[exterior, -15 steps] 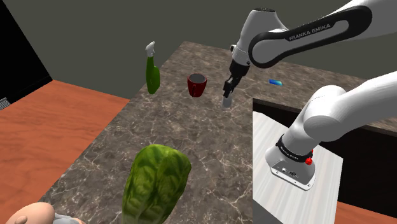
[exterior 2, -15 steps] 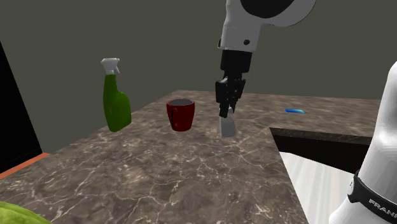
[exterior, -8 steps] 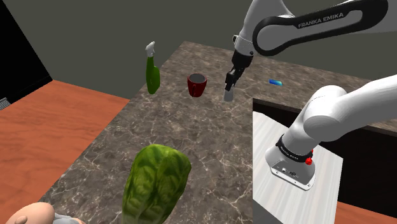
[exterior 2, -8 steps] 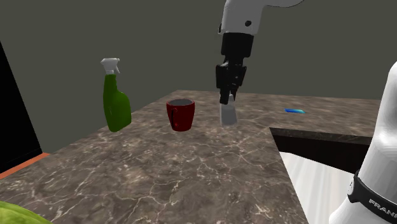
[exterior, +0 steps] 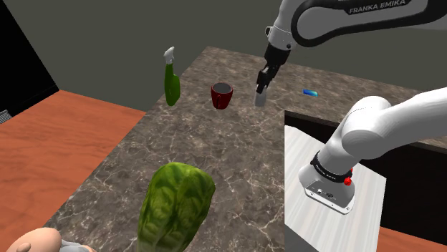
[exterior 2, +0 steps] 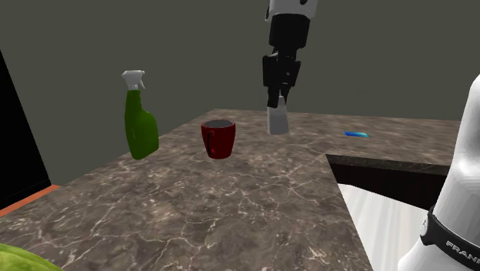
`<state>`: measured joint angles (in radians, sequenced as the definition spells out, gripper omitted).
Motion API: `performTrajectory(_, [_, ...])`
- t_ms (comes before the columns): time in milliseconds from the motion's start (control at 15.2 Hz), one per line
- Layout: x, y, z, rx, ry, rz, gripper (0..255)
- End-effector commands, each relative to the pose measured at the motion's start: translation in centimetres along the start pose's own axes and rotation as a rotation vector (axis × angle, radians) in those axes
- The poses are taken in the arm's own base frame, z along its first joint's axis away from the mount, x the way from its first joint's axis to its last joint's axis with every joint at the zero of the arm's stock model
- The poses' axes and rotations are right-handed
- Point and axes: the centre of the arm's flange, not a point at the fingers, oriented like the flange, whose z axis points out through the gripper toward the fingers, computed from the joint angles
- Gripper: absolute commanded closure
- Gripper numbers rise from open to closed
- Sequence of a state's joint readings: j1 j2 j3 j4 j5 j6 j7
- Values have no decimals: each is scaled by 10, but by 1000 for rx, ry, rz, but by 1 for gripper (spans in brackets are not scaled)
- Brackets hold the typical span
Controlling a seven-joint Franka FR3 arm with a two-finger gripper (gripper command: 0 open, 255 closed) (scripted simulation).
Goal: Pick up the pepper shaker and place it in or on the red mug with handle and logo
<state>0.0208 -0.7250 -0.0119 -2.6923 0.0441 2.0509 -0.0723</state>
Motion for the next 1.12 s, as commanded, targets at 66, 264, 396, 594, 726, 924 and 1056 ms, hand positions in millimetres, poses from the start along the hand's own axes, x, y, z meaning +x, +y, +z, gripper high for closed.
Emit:
performTrajectory(66, [1, -1, -16, 0, -1, 0, 255])
performTrajectory(264, [3, -2, -32, 0, -1, 0, 255])
performTrajectory(396, [4, -2, -42, 0, -1, 0, 255])
performTrajectory(594, [5, -3, -58, 0, -1, 0, 255])
performTrajectory(726, [6, -3, -66, 0, -1, 0, 255])
performTrajectory(924, [45, -8, -68, 0, -1, 0, 255])
performTrajectory(1056, [71, -11, -69, 0, -1, 0, 255])
